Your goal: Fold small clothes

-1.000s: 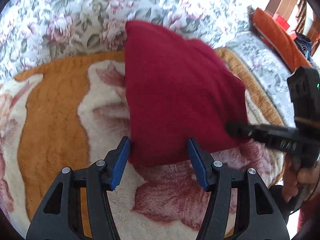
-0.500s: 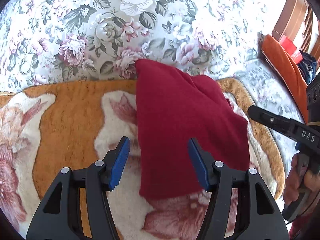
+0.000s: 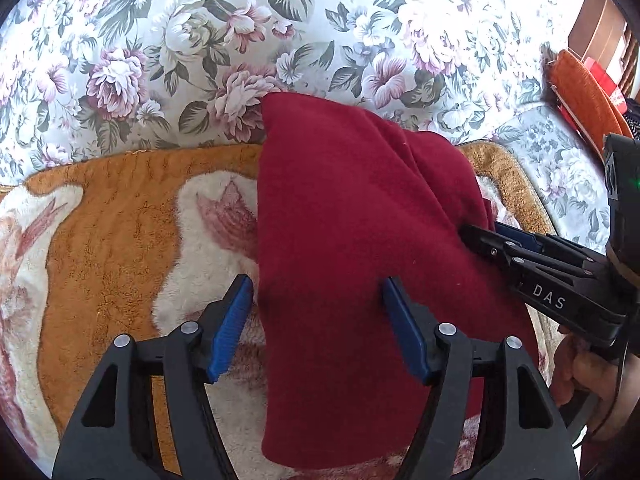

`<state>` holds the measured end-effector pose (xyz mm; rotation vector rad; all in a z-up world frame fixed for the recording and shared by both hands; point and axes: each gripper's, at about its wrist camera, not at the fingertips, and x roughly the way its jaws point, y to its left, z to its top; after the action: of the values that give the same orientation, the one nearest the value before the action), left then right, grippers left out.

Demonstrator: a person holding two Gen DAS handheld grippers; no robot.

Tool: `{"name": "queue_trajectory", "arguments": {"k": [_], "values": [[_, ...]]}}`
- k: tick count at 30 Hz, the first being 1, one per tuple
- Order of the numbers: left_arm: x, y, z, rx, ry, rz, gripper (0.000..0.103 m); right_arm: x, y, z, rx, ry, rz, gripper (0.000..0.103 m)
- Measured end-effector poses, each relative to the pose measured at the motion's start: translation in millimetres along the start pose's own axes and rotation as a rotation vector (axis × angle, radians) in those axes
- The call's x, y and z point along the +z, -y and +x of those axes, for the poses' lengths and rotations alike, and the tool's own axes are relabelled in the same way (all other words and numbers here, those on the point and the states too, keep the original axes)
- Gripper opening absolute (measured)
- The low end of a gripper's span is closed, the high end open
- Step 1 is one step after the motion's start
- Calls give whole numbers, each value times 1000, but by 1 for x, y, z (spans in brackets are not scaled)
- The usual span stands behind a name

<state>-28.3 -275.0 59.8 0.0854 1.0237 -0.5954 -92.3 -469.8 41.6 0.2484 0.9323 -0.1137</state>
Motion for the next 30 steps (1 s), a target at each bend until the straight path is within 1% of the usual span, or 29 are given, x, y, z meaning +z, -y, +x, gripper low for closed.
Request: {"name": "queue_trajectory", "arguments": {"k": [4,6,9,10,12,13,15,17,20,21,22,26,30], "values": [[-1,3,-6,21,2,8,68,-2,-1,-17,33,6,43,34],[-3,4,-7,27,-1,14,68,-8,0,-36,55,29,72,34],[-4,5,-5,29,-7,16,68,-19,-4,-56,84,64,80,35],[-5,6,-4,34,-6,15,68,-23,-7,-57,91,63,73,35],[-6,7,-2,36,-13,8,69,-30,-10,-44,55,19,47,35],[-6,7,-1,37,-18,4,69,-34,-9,-32,58,-15,49,36],[-8,7,-3,34,-26,2,69,-39,-4,-22,119,-38,96,37],[-10,6,-6,21,-36,-6,69,-38,-2,-31,119,-20,115,38],[-8,6,-11,-1,-50,-6,69,-36,-2,-49,119,15,125,42],[-6,7,-13,-2,-48,2,69,-36,-1,-53,121,16,131,46],[-5,8,-15,7,-45,8,69,-36,0,-56,124,17,137,47],[-1,11,-17,32,-59,23,70,-36,1,-62,119,13,133,48],[0,8,-21,31,-51,8,70,-38,6,-65,137,25,174,49]]}}
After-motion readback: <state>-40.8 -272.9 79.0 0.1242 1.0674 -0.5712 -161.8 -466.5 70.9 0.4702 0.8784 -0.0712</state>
